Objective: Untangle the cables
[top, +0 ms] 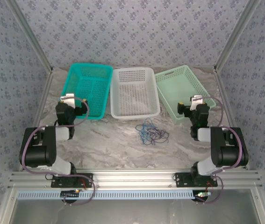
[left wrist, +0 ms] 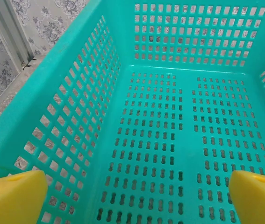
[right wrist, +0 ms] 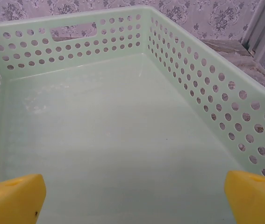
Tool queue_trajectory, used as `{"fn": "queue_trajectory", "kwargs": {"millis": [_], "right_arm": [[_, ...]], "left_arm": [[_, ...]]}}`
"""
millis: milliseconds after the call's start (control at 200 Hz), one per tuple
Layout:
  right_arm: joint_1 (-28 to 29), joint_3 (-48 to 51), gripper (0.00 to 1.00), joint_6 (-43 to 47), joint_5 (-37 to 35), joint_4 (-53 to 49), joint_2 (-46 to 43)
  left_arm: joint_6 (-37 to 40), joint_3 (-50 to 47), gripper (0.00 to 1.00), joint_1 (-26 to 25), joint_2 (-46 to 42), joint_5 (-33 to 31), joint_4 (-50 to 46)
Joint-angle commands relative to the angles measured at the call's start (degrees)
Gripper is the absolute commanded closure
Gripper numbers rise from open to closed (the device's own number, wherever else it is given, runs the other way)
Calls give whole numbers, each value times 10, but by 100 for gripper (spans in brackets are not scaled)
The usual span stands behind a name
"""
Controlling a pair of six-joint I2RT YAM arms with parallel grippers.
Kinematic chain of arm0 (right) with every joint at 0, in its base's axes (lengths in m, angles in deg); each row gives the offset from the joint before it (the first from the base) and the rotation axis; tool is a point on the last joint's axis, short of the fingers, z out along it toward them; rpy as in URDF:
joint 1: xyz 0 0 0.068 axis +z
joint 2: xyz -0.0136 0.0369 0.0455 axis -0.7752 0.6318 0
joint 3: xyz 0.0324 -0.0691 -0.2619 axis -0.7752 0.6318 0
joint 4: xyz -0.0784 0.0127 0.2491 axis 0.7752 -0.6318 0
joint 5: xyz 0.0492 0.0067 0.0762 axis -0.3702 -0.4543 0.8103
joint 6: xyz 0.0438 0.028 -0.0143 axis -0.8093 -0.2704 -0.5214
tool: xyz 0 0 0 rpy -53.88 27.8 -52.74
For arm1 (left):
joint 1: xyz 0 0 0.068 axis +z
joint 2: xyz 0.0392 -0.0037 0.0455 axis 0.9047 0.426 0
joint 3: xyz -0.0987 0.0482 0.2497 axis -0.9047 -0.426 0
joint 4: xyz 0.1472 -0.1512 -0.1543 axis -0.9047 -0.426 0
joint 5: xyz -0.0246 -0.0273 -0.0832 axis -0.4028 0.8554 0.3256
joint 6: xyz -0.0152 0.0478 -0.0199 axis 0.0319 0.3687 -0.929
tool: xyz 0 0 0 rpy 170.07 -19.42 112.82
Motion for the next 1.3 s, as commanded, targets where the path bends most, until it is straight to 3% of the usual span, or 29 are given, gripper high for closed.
{"fn": "queue_trajectory", "kwargs": {"millis": [0, 780, 839, 879, 994, 1294], "right_arm": [[0, 0, 0, -6, -6, -30, 13], [-10, -1, 0, -14, 11, -28, 10], [-5, -27, 0, -21, -23, -88, -19], [-5, -66, 0, -39, -48, -183, -47], [-8, -160, 10, -53, -32, -430, -104], [67, -185, 16, -139, 48, -640, -285]], "left_arm": [[-10, -8, 0, 0, 12, -3, -43], [-9, -9, 1, -1, 12, -3, -42], [-13, 0, 1, -1, 8, -15, -59], [-17, 13, 1, -2, -1, -26, -85], [-32, 107, 1, -6, -48, -55, -288], [-79, 162, 2, -113, -158, -83, -445]]}}
